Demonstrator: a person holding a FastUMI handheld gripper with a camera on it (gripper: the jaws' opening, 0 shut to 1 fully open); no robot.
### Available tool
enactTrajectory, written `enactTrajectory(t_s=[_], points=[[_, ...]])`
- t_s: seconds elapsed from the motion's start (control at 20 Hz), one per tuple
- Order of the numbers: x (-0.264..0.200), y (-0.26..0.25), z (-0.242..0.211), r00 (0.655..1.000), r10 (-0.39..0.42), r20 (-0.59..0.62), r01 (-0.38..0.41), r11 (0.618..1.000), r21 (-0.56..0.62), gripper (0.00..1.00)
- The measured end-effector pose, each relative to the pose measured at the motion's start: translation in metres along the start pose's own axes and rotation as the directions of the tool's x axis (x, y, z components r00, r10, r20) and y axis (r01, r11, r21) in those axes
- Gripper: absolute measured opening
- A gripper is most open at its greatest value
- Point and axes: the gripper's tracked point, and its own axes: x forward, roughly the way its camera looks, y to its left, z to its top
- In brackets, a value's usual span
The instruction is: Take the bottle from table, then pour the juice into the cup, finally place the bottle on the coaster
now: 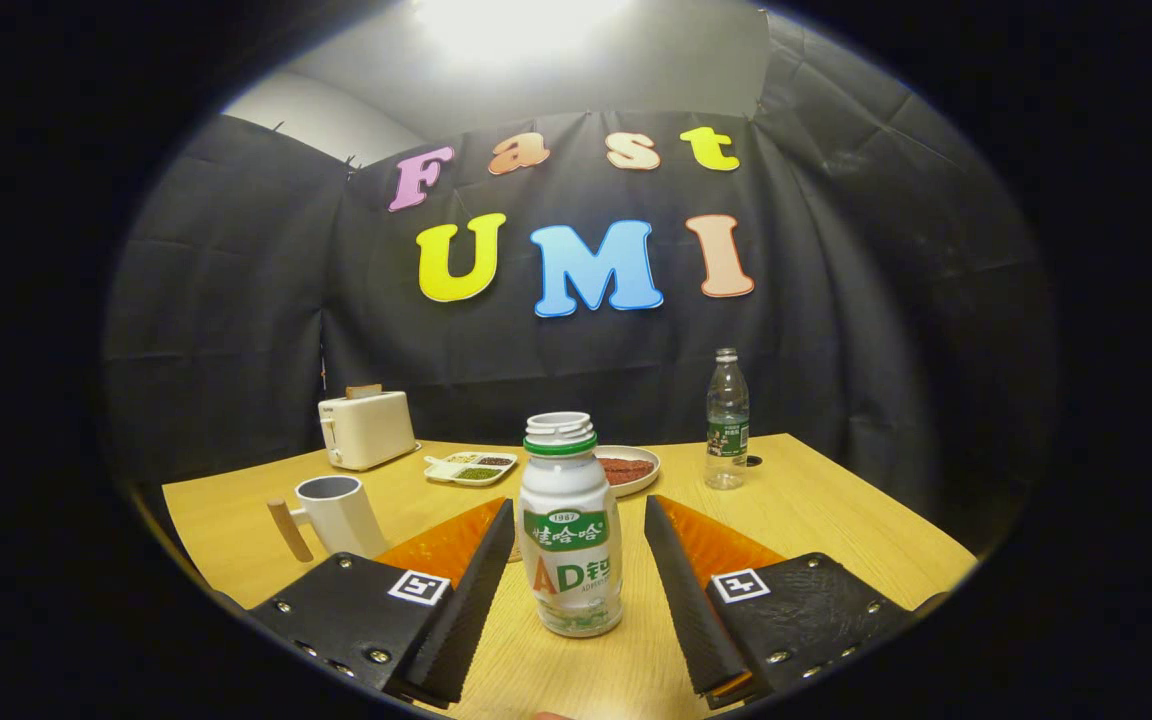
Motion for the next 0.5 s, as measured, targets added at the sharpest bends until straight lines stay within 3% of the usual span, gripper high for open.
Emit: enactTrajectory(t_s=[0.5], points=[[0.032, 0.011, -0.026, 0.998, 0.002, -0.058, -0.003, 1.0, -0.009, 0.84]])
